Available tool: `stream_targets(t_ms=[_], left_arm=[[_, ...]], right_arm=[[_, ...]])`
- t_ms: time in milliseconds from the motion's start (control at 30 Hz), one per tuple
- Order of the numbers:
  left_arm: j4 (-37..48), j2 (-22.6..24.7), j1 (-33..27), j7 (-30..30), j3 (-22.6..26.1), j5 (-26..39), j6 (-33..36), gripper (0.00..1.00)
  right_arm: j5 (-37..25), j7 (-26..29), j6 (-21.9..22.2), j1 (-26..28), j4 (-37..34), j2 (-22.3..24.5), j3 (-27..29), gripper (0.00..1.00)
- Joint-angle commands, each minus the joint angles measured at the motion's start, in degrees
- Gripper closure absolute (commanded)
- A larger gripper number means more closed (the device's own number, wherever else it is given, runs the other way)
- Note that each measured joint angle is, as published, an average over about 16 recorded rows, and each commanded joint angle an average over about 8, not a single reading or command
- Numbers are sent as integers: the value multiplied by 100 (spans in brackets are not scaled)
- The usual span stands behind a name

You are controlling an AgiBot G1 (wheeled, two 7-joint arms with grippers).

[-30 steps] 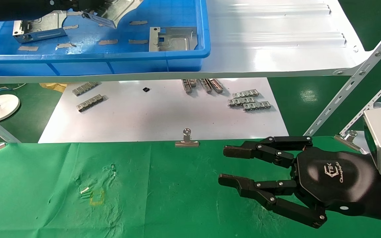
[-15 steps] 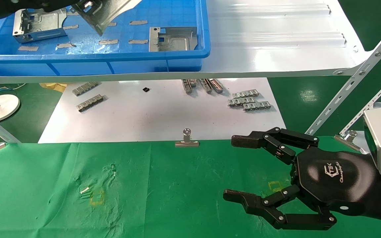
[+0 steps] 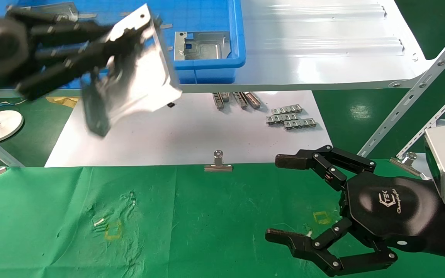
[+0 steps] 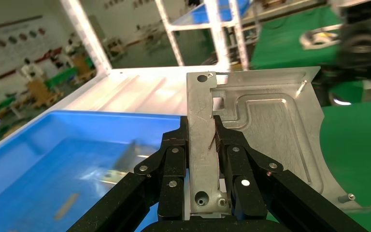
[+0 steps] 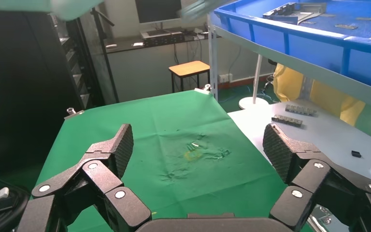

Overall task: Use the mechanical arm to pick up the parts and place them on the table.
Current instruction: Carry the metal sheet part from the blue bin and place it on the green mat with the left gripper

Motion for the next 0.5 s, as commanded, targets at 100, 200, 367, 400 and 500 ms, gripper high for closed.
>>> stream_targets(t_ms=[100,200,367,400,500], left_arm=[[-789,-464,733,377,200,-612,-42,100],[-970,-596,1157,1095,432,-554,-78,100],[-569,-461,1645,2646,726,-198,-205,100],[-385,-389,1683,2922,767,-116,-236,100],[261,-161,1679,3567,882,155,-341,100]], right_arm=[[0,0,0,0,0,0,0,0],[0,0,0,0,0,0,0,0],[0,0,0,0,0,0,0,0],[0,0,0,0,0,0,0,0],[0,0,0,0,0,0,0,0]])
